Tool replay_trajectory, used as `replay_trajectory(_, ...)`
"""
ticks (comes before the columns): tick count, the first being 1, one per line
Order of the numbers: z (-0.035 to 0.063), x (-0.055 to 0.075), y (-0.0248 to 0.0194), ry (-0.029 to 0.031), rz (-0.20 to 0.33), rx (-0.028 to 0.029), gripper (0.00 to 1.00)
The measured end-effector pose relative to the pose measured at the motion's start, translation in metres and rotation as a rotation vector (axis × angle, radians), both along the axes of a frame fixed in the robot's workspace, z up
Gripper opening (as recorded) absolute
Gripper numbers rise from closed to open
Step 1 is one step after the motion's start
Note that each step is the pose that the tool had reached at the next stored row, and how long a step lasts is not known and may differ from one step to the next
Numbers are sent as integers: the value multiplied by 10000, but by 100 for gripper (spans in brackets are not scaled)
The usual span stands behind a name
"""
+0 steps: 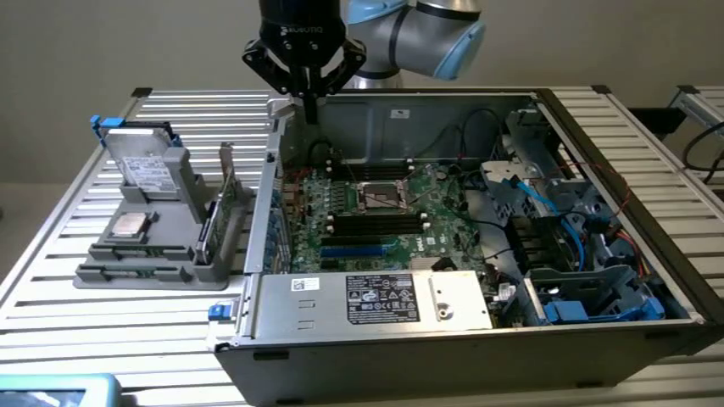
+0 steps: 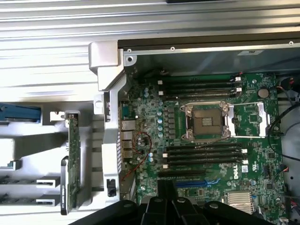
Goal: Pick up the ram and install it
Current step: 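Reach for the ram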
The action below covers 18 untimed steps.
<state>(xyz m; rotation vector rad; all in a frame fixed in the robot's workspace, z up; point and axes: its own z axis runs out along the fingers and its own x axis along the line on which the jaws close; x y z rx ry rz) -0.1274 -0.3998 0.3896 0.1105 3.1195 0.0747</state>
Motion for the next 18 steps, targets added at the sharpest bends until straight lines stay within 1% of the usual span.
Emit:
replay_trajectory(10, -40, -442, -37, -1, 0, 2, 11)
replay_trajectory(13, -47, -576, -56, -1, 0, 1, 11)
replay_trajectory(16, -59, -711, -87, -1, -1, 1, 11)
replay_trajectory(18, -72, -774, -126, -1, 0, 1, 11)
